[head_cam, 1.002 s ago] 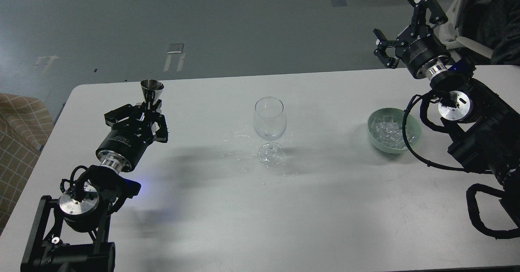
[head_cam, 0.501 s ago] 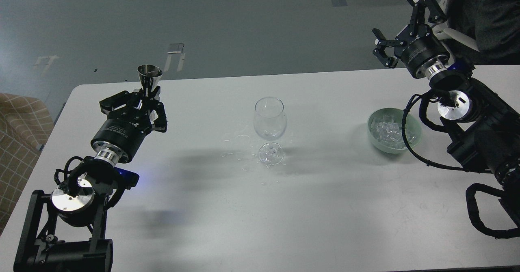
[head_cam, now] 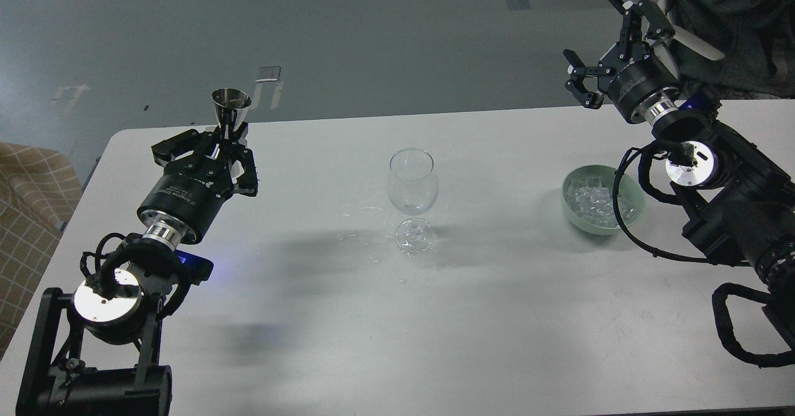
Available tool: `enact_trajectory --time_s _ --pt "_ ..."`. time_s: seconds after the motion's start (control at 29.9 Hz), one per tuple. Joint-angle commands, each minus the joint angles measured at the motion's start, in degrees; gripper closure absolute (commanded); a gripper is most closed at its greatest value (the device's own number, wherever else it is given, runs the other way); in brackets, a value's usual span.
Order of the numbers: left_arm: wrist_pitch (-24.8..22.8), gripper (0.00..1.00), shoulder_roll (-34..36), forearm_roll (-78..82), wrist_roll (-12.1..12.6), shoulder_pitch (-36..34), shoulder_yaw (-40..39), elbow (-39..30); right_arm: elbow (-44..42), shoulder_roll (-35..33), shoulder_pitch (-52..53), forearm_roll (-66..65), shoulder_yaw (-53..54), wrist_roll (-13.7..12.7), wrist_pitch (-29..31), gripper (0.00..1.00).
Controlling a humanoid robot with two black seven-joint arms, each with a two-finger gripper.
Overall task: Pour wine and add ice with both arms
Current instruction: 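Lift the jigger upright with the left gripper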
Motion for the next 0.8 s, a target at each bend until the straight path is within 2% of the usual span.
enact_trajectory --time_s 0.0,0.23,0.77 --pt "0.0 1.00 0.0 0.0 0.1 0.2 0.1 -0.4 0.1 0.0 0.1 -0.1 -0.1 0.0 0.0 0.00" --pt "-0.2 1.00 0.0 0.0 1.1 1.2 1.0 -1.9 0.1 -0.1 -0.2 0.0 -0.1 0.0 0.0 0.00" --pt "0.7 1.00 0.0 0.2 1.1 1.5 4.2 -4.0 0.2 -0.4 0.0 0.0 -0.1 0.0 0.0 0.00"
